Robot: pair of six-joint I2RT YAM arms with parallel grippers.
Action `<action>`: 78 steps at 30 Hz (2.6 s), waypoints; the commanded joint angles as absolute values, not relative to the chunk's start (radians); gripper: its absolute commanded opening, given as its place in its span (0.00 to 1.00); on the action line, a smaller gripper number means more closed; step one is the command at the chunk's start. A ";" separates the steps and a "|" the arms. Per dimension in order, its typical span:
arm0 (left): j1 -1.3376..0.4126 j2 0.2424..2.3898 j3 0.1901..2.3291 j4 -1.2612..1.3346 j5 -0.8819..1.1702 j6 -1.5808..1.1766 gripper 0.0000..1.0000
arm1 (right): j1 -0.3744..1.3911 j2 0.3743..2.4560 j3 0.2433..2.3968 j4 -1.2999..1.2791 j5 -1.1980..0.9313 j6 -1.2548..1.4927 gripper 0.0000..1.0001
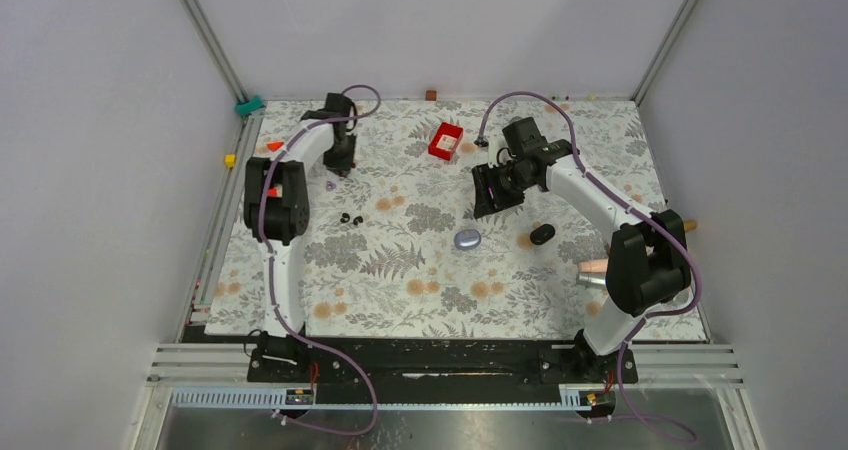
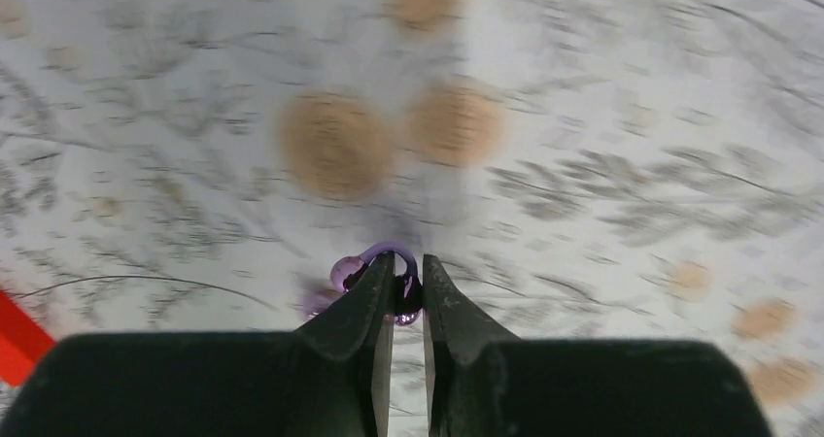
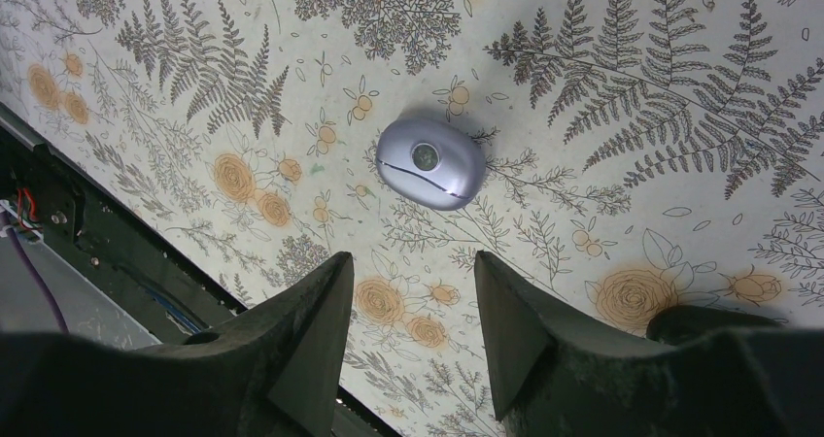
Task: Insert the wireless bluetooth earbuds into the charging case
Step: Pick up the left earbud from the corner of the board, then place the left earbud at the center of the board, then pick up the right earbud from the corner of the board.
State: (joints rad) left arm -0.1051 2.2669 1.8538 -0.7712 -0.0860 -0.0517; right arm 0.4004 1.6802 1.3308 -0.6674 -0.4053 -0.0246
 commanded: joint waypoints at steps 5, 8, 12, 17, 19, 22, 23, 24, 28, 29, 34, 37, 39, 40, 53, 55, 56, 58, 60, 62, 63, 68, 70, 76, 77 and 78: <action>-0.340 2.129 1.855 -0.767 -0.030 -0.006 0.14 | 0.405 1.634 1.334 -0.669 -0.404 -0.033 0.57; -0.434 2.127 1.866 -0.768 -0.010 0.034 0.15 | 0.405 1.625 1.335 -0.669 -0.394 -0.036 0.57; -0.557 2.135 1.875 -0.767 0.035 0.049 0.16 | 0.403 1.607 1.336 -0.668 -0.351 -0.038 0.57; -0.626 2.151 1.895 -0.766 0.108 0.037 0.32 | 0.368 1.553 1.318 -0.639 -0.328 -0.023 0.57; -0.632 2.151 1.900 -0.768 0.126 0.033 0.41 | 0.352 1.539 1.312 -0.636 -0.333 -0.019 0.57; -0.632 2.131 1.885 -0.755 0.132 0.038 0.63 | 0.335 1.525 1.309 -0.633 -0.338 -0.017 0.57; -0.631 2.116 1.868 -0.741 0.130 0.040 0.68 | 0.333 1.523 1.307 -0.632 -0.339 -0.016 0.57; -0.628 2.096 1.850 -0.727 0.134 0.045 0.74 | 0.330 1.524 1.306 -0.631 -0.341 -0.014 0.57; -0.610 2.000 1.759 -0.655 0.168 0.047 0.91 | 0.328 1.526 1.306 -0.631 -0.346 -0.011 0.57; -0.596 1.979 1.745 -0.643 0.171 0.043 0.93 | 0.329 1.526 1.305 -0.630 -0.346 -0.011 0.57; -0.433 1.889 1.681 -0.627 0.148 0.009 0.99 | 0.322 1.519 1.302 -0.631 -0.357 -0.009 0.57; -0.302 1.879 1.656 -0.642 0.087 0.004 0.99 | 0.321 1.520 1.301 -0.630 -0.367 -0.007 0.57; -0.219 1.890 1.640 -0.656 0.066 -0.037 0.99 | 0.321 1.524 1.301 -0.628 -0.376 -0.006 0.57; -0.184 1.899 1.633 -0.662 0.049 -0.047 0.98 | 0.321 1.526 1.301 -0.628 -0.379 -0.006 0.57; -0.060 2.095 1.616 -0.709 -0.037 -0.065 0.86 | 0.321 1.520 1.298 -0.628 -0.384 -0.006 0.57; -0.057 2.117 1.615 -0.710 -0.038 -0.067 0.82 | 0.321 1.521 1.298 -0.628 -0.386 -0.006 0.57; -0.058 2.125 1.617 -0.710 -0.037 -0.069 0.80 | 0.321 1.520 1.298 -0.629 -0.386 -0.006 0.57; -0.055 2.134 1.623 -0.715 -0.041 -0.073 0.77 | 0.321 1.520 1.298 -0.629 -0.387 -0.006 0.57; -0.055 2.141 1.628 -0.715 -0.041 -0.074 0.72 | 0.321 1.521 1.296 -0.627 -0.386 -0.006 0.57; -0.054 2.150 1.633 -0.715 -0.043 -0.074 0.67 | 0.321 1.521 1.296 -0.628 -0.388 -0.006 0.57; -0.055 2.156 1.635 -0.716 -0.043 -0.074 0.65 | 0.321 1.522 1.296 -0.627 -0.387 -0.006 0.57; -0.055 2.181 1.650 -0.714 -0.046 -0.074 0.54 | 0.321 1.524 1.296 -0.628 -0.389 -0.006 0.57; -0.055 2.186 1.653 -0.714 -0.048 -0.075 0.51 | 0.321 1.525 1.296 -0.629 -0.388 -0.006 0.57; -0.055 2.189 1.658 -0.715 -0.053 -0.072 0.35 | 0.321 1.526 1.296 -0.629 -0.391 -0.006 0.57; -0.055 2.188 1.659 -0.717 -0.052 -0.071 0.32 | 0.321 1.526 1.296 -0.628 -0.392 -0.006 0.57; -0.055 2.186 1.660 -0.718 -0.051 -0.071 0.29 | 0.321 1.527 1.296 -0.629 -0.393 -0.006 0.57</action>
State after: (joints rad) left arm -0.0616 2.1529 1.6436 -0.7151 -0.0078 -0.0784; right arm 0.3260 1.5490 1.2980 -0.6418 -0.3614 -0.0166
